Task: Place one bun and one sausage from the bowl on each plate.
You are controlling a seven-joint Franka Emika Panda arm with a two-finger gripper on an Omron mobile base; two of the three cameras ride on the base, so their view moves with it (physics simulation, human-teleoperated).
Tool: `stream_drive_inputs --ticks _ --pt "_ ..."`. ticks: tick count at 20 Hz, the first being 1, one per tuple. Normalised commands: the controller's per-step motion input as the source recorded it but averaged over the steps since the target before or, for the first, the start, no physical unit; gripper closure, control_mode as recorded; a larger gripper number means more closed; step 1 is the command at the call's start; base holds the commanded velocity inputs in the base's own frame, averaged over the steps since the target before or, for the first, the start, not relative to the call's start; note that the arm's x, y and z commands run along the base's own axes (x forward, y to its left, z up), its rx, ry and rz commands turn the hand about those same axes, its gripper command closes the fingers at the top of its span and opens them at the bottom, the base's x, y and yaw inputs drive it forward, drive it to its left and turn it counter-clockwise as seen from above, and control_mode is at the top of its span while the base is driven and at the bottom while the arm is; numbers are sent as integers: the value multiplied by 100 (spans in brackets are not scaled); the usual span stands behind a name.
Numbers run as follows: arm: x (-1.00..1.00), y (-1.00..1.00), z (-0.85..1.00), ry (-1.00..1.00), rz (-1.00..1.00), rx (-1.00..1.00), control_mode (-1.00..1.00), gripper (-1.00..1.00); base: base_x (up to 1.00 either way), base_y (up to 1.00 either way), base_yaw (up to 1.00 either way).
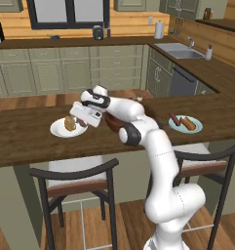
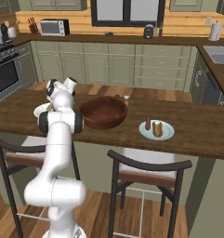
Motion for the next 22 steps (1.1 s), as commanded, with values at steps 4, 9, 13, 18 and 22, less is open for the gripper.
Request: stream_drive_inputs --ticks 4,9,13,18,22 --pt "29 1 -11 -2 -1 0 -100 -100 0 0 0" --pt "-8 -25 0 -15 0 0 -100 -100 0 0 0" --pt "-87 -33 3 -20 0 2 -100 -100 0 0 0" --pt "-100 -83 9 -31 -1 6 -100 -100 0 0 0" --pt "-100 -92 0 -20 0 1 -100 -100 0 0 0"
